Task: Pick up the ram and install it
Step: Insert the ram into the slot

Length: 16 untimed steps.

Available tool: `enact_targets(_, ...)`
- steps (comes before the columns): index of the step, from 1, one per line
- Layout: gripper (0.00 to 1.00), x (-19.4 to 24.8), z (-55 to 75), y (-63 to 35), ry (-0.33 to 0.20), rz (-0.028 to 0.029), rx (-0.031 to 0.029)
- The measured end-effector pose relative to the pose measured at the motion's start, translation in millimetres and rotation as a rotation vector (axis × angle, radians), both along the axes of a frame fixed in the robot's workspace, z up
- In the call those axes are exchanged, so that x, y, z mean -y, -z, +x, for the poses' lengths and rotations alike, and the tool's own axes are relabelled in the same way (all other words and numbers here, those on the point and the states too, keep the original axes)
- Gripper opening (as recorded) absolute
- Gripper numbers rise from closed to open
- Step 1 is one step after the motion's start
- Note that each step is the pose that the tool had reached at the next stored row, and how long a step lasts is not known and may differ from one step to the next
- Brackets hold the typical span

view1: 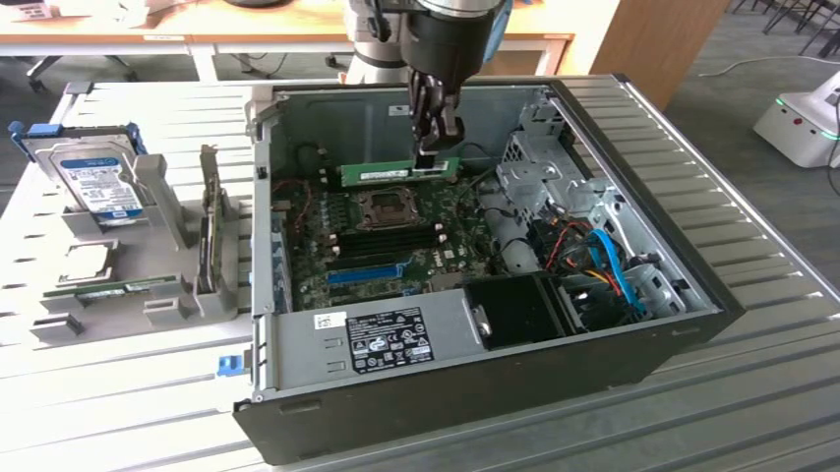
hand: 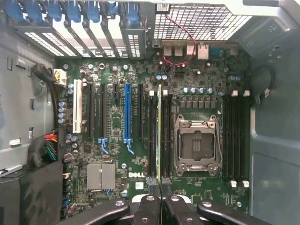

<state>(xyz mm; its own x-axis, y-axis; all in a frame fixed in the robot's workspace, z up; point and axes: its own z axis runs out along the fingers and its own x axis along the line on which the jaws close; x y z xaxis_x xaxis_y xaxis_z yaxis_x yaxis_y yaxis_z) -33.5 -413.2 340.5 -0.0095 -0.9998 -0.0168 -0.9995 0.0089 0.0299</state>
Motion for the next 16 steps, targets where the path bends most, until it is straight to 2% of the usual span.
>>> enact_targets(16, 0.12, 0.0, -0.2, 21.9, 0.0, 0.0, 0.0)
